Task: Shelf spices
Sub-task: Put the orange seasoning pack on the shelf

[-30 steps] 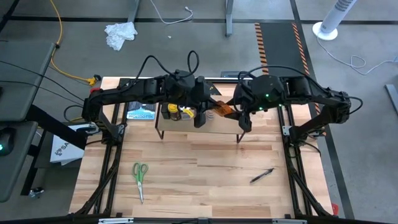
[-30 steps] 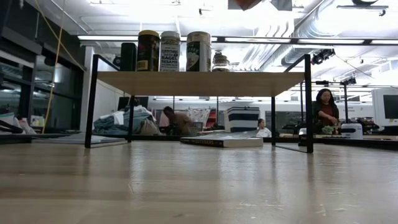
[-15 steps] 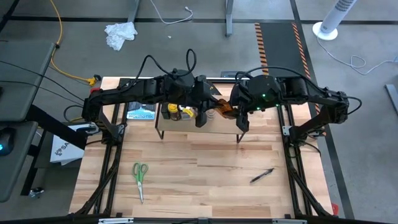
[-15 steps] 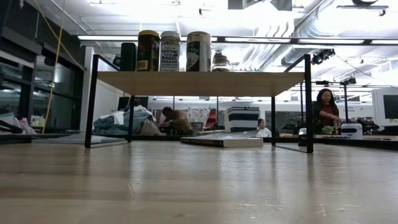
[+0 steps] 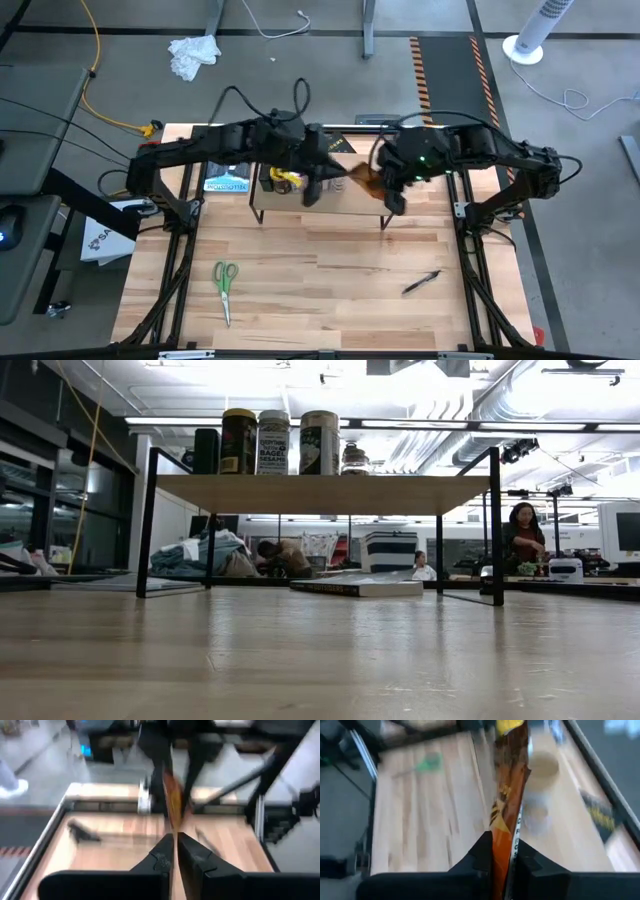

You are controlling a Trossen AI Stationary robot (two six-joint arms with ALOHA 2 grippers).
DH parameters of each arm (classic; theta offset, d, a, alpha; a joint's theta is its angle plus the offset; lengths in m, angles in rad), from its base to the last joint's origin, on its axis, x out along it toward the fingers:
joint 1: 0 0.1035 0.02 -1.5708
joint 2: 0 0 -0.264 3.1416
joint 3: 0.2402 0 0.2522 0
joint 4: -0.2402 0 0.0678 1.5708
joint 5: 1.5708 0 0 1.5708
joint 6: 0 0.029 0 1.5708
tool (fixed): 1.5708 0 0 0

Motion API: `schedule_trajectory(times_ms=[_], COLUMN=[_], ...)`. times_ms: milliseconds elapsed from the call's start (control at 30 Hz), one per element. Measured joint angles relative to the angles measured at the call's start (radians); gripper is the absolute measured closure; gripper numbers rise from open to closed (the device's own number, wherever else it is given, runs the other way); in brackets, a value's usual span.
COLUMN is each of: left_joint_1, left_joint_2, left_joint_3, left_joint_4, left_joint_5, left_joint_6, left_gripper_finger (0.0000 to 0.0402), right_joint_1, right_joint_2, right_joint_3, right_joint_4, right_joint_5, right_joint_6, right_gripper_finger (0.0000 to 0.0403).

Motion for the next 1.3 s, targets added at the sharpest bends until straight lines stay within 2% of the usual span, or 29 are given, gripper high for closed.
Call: schedule_trajectory(times_ms=[133, 300, 433, 567, 667, 767, 900, 1000, 1133, 1300], left_joint_1=[0.0, -0.004, -0.03, -0.074, -0.119, -0.177, -0.243, -0.268, -0.289, -0.309], left_joint_2=[-0.076, -0.144, -0.199, -0.262, -0.349, -0.452, -0.568, -0.619, -0.636, -0.63], left_joint_3=[0.003, 0.0, -0.011, -0.128, -0.273, -0.443, -0.645, -0.753, -0.823, -0.827], left_joint_4=[-0.176, -0.401, -0.527, -0.539, -0.463, -0.279, 0.013, 0.194, 0.288, 0.287], left_joint_5=[-0.039, -0.09, -0.142, -0.192, -0.236, -0.31, -0.505, -0.633, -0.675, -0.674], left_joint_6=[-0.023, -0.114, -0.185, -0.263, -0.36, -0.455, -0.538, -0.559, -0.58, -0.599], left_gripper_finger=[0.0363, 0.0318, 0.0268, 0.0218, 0.0186, 0.0162, 0.0147, 0.0145, 0.0145, 0.0144], right_joint_1=[0.021, 0.101, 0.206, 0.323, 0.395, 0.424, 0.348, 0.25, 0.155, 0.138], right_joint_2=[-0.037, -0.071, -0.096, -0.112, -0.129, -0.129, -0.113, -0.083, -0.054, 0.009], right_joint_3=[0.003, 0.0, -0.016, -0.134, -0.281, -0.432, -0.564, -0.61, -0.638, -0.652], right_joint_4=[-0.125, -0.265, -0.316, -0.257, -0.127, 0.087, 0.345, 0.347, 0.345, 0.379], right_joint_5=[0.01, 0.066, 0.194, 0.351, 0.451, 0.591, 0.828, 0.947, 1.007, 1.027], right_joint_6=[0.06, 0.191, 0.331, 0.509, 0.647, 0.753, 0.777, 0.838, 0.886, 0.885], right_gripper_finger=[0.0383, 0.0383, 0.0383, 0.0383, 0.0383, 0.0384, 0.0384, 0.0384, 0.0384, 0.0384])
